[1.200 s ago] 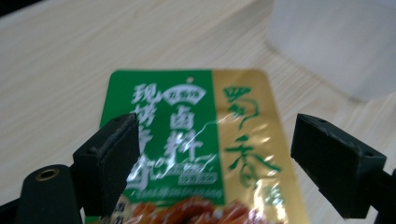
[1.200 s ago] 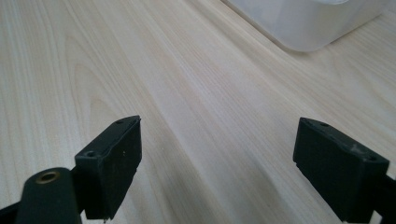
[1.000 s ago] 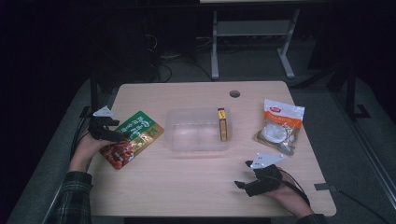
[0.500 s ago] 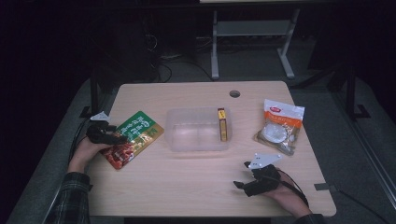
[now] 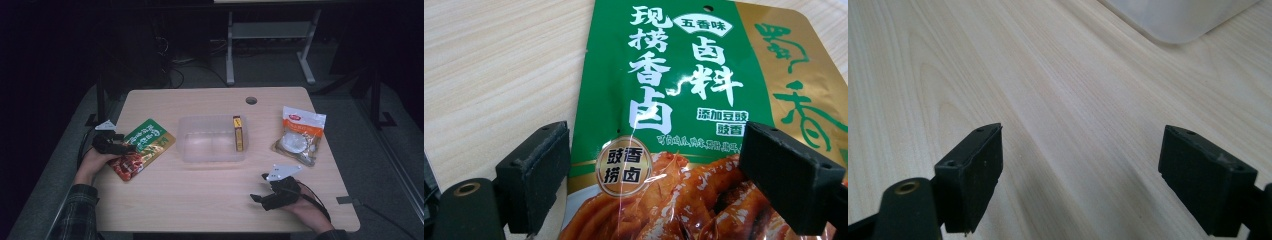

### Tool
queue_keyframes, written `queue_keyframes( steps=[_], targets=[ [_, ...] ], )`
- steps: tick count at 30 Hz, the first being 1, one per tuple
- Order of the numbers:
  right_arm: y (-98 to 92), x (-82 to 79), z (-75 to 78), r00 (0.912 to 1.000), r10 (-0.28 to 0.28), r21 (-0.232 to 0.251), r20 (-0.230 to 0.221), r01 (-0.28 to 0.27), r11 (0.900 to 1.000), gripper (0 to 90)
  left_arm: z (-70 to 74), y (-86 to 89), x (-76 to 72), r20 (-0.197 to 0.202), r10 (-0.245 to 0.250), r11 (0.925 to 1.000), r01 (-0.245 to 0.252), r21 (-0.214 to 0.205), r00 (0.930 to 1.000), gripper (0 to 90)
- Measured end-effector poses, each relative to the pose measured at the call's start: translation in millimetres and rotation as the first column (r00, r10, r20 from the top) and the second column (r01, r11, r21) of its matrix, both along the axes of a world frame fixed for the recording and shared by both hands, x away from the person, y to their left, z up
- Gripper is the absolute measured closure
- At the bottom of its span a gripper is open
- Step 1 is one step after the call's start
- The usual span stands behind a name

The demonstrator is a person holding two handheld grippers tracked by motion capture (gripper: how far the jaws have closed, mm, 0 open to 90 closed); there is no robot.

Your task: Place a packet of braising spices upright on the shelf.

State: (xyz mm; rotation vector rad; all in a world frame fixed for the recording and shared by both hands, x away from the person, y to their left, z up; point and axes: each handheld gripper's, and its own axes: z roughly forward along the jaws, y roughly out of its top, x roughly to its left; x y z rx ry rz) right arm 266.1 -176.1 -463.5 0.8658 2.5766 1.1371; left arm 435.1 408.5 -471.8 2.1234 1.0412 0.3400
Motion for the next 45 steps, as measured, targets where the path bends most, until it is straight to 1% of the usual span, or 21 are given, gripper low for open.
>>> queue_keyframes(
  steps=[6, 7, 8, 9, 12, 13, 15, 16, 19, 22, 23, 25, 28, 33, 35, 38, 39, 40, 41, 42, 45],
  targets=[
    [-0.4, -0.8, 0.1, 1.0, -0.002, 0.001, 0.0, 0.002, 1.0, 17.5, 0.7, -0.7, -1.3, 0.006, -0.007, 0.9996, 0.007, 0.027, 1.0, 14.2],
    [-0.3, -0.7, 0.1, 1.0, -0.002, 0.001, 0.001, 0.002, 1.0, 17.5, 1.5, -1.1, -1.5, 0.007, -0.013, 0.9994, 0.013, 0.032, 0.9999, 15.3],
    [-0.2, -0.6, 0.1, 1.0, -0.001, 0.001, 0.0, 0.001, 1.0, 17.5, 1.9, -2.4, -2.5, 0.001, -0.001, 0.9995, 0.001, 0.03, 1.0, 17.4],
    [0.0, -0.8, 0.2, 1.0, -0.001, 0.001, -0.001, 0.001, 1.0, 17.5, 2.7, -3.1, -3.4, -0.001, -0.005, 0.9993, 0.005, 0.038, 1.0, 19.7],
    [0.4, -1.3, 0.4, 1.0, 0.0, -0.001, 0.0, 0.0, 1.0, 17.5, 4.0, -3.0, -6.3, 0.008, -0.008, 0.999, 0.008, 0.044, 0.9999, 30.1],
    [0.4, -1.4, 0.5, 1.0, 0.0, -0.002, 0.002, 0.0, 1.0, 17.5, 3.9, -3.7, -7.6, 0.017, -0.003, 0.9994, 0.003, 0.034, 0.9999, 35.1],
    [0.3, -1.4, 0.7, 1.0, -0.001, -0.001, 0.003, 0.001, 1.0, 17.5, 5.6, -3.5, -9.5, 0.022, -0.022, 0.9978, 0.02, 0.063, 0.9995, 46.5],
    [0.3, -1.3, 0.7, 1.0, -0.001, -0.001, 0.004, 0.001, 1.0, 17.5, 5.8, -3.5, -9.7, 0.026, -0.024, 0.9977, 0.023, 0.064, 0.9994, 50.4],
    [0.4, -1.3, 0.6, 1.0, 0.0, -0.002, 0.004, 0.0, 1.0, 17.5, 6.7, -3.9, -12.2, 0.029, -0.017, 0.9977, 0.015, 0.066, 0.9994, 64.7],
    [0.4, -1.2, 0.7, 1.0, 0.0, -0.003, 0.004, 0.0, 1.0, 17.6, 7.2, -3.9, -14.2, 0.02, -0.002, 0.998, 0.001, 0.063, 0.9998, 81.3],
    [0.2, -1.2, 0.7, 1.0, 0.0, -0.003, 0.005, 0.0, 1.0, 17.6, 7.4, -5.3, -14.2, 0.015, 0.011, 0.9982, -0.012, 0.058, 0.9998, 82.3],
    [0.1, -1.1, 0.8, 1.0, -0.001, -0.003, 0.005, 0.001, 1.0, 17.6, 9.2, -6.8, -13.5, 0.012, 0.007, 0.9966, -0.008, 0.082, 0.9999, 85.3],
    [-0.1, -1.6, 1.3, 1.0, 0.002, -0.003, 0.007, -0.002, 1.0, 17.6, 11.3, -8.6, -13.6, -0.008, 0.021, 0.9965, -0.021, 0.081, 0.9997, 88.3],
    [-0.4, -1.2, 1.9, 0.9999, 0.009, 0.002, 0.013, -0.009, 1.0, 17.7, 15.0, -2.6, -18.1, -0.058, 0.031, 0.9992, -0.029, 0.026, 0.9979, 89.1],
    [-0.2, -0.9, 2.1, 0.9998, 0.012, 0.001, 0.013, -0.012, 0.9999, 17.7, 17.0, -0.9, -21.7, -0.065, 0.035, 0.9993, -0.035, 0.011, 0.9973, 89.1],
    [0.1, -1.1, 2.6, 0.9998, 0.016, 0.002, 0.012, -0.017, 0.9999, 17.7, 18.8, 0.5, -27.7, -0.07, 0.051, 0.9986, -0.052, -0.008, 0.9963, 89.1],
    [0.1, -1.2, 2.7, 0.9998, 0.019, 0.003, 0.012, -0.019, 0.9998, 17.7, 19.7, 1.5, -30.1, -0.074, 0.045, 0.9989, -0.046, -0.009, 0.9962, 89.1],
    [0.2, -1.2, 2.9, 0.9997, 0.02, 0.004, 0.014, -0.02, 0.9998, 17.7, 20.4, 1.7, -32.7, -0.079, 0.048, 0.9985, -0.05, -0.024, 0.9958, 89.1],
    [0.3, -1.2, 3.1, 0.9996, 0.022, 0.005, 0.015, -0.022, 0.9997, 17.7, 21.6, 2.6, -35.4, -0.08, 0.042, 0.9988, -0.044, -0.019, 0.9958, 89.1],
    [0.4, -1.2, 3.2, 0.9996, 0.023, 0.005, 0.017, -0.024, 0.9997, 17.7, 23.6, 3.2, -39.3, -0.079, 0.037, 0.9992, -0.038, -0.009, 0.9962, 89.1],
    [1.2, -1.8, 3.8, 0.9995, 0.025, 0.007, 0.016, -0.025, 0.9997, 17.7, 28.9, 4.7, -48.4, -0.071, 0.044, 0.9983, -0.046, -0.034, 0.9965, 89.2]
  ],
)
